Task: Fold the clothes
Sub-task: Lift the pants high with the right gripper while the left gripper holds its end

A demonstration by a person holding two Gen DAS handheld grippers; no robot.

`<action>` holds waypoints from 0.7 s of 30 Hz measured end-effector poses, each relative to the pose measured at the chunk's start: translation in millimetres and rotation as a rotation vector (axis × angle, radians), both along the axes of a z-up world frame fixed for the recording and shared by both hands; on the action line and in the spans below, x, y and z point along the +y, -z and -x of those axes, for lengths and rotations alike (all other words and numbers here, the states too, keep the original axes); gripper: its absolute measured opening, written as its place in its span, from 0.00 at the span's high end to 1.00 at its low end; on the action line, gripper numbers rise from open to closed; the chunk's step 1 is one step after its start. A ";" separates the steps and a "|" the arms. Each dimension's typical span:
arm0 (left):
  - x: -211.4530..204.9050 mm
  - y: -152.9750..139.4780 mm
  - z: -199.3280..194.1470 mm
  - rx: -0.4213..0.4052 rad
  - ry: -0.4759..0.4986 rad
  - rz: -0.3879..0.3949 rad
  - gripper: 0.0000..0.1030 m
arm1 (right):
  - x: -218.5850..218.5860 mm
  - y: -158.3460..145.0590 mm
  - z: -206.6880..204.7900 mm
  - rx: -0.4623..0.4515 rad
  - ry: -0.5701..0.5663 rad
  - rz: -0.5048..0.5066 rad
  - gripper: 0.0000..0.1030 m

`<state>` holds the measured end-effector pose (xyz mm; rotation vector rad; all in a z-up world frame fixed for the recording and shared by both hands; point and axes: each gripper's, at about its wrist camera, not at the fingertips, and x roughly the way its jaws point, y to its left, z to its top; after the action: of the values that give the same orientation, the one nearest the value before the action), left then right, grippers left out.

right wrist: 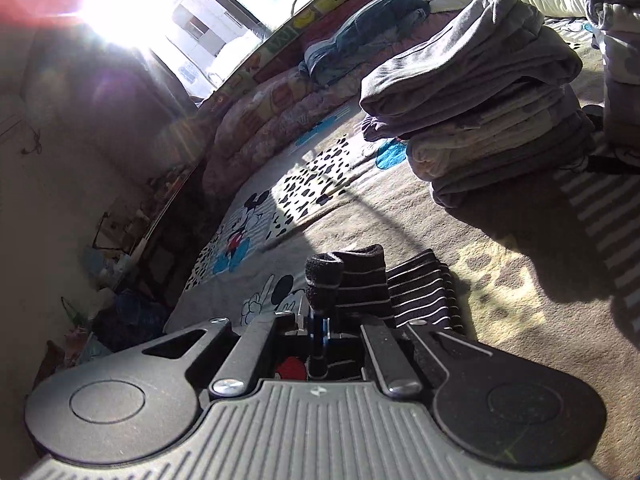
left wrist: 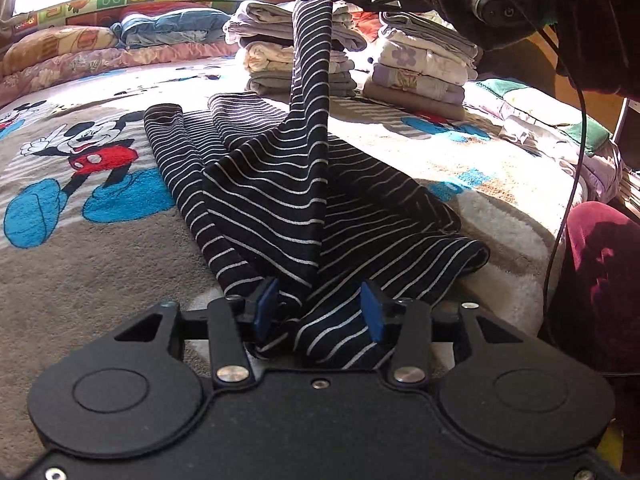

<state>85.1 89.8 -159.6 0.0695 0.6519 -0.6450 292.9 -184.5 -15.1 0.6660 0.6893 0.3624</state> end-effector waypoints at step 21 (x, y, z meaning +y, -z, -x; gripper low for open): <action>38.5 4.6 -20.1 0.185 0.019 0.277 0.51 | 121.0 36.3 -81.2 0.078 -0.071 0.231 0.94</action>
<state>105.2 128.3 -164.2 -0.2437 0.7349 -0.7602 374.0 -63.5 -51.4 0.4389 0.8167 0.3178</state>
